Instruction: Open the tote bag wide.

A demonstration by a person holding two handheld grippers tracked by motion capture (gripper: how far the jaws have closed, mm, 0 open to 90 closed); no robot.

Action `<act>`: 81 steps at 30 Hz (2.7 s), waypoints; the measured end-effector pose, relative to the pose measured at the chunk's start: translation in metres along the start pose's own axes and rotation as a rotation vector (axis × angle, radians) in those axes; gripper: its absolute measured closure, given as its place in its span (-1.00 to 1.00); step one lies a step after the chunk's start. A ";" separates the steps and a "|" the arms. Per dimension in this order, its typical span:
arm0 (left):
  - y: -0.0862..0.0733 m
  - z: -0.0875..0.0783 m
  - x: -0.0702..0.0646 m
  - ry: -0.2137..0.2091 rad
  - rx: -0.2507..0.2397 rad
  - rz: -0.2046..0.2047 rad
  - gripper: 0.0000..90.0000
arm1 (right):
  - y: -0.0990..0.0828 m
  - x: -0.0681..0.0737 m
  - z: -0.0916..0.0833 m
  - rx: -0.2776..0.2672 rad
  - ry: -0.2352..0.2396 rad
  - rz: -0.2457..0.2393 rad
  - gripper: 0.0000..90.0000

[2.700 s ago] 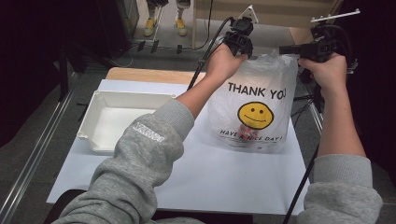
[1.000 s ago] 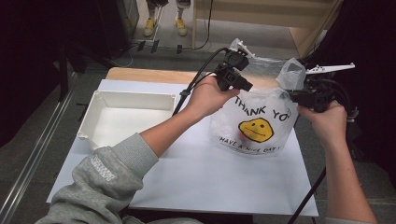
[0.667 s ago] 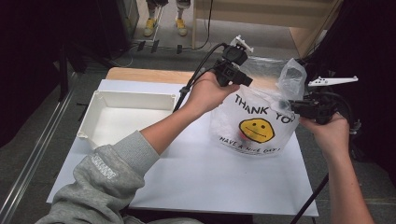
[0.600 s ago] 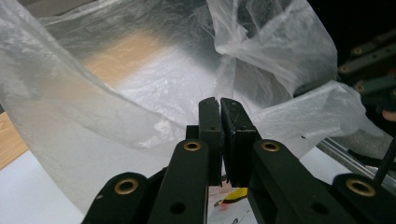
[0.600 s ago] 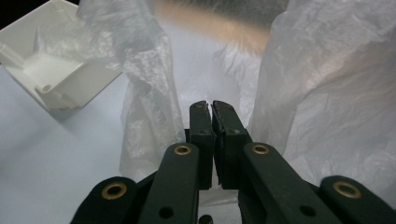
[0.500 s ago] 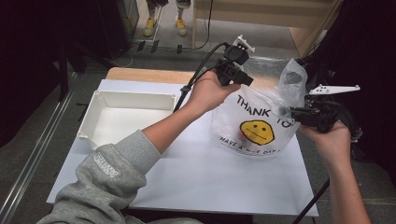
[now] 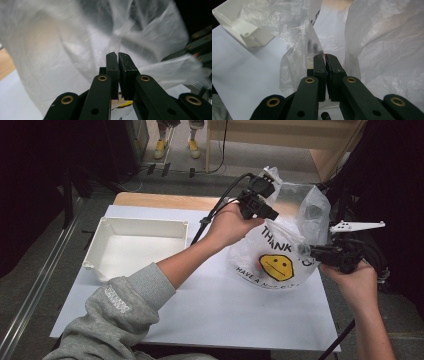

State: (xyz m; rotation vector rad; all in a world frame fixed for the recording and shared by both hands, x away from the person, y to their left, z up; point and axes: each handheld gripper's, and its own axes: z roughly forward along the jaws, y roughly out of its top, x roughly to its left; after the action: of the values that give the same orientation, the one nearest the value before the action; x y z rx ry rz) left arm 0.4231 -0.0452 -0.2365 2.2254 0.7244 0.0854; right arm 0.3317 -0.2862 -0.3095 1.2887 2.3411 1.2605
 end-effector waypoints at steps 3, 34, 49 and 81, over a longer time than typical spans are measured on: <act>0.006 0.001 -0.009 0.000 -0.008 0.021 0.94 | -0.003 0.006 0.001 -0.005 0.014 -0.007 0.96; -0.067 0.060 0.012 -0.007 0.157 -0.015 0.93 | -0.043 0.008 0.024 -0.079 0.055 0.009 0.95; -0.111 0.063 0.013 -0.028 0.129 -0.058 0.93 | -0.059 -0.024 0.050 -0.127 0.180 -0.077 1.00; -0.153 0.081 0.024 -0.003 0.135 -0.114 0.93 | -0.086 -0.043 0.086 -0.051 0.262 -0.153 1.00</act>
State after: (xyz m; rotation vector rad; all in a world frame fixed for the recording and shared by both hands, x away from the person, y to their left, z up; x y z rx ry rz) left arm 0.3935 -0.0051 -0.4037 2.3050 0.8768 -0.0241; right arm 0.3498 -0.2912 -0.4374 0.9581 2.5056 1.5065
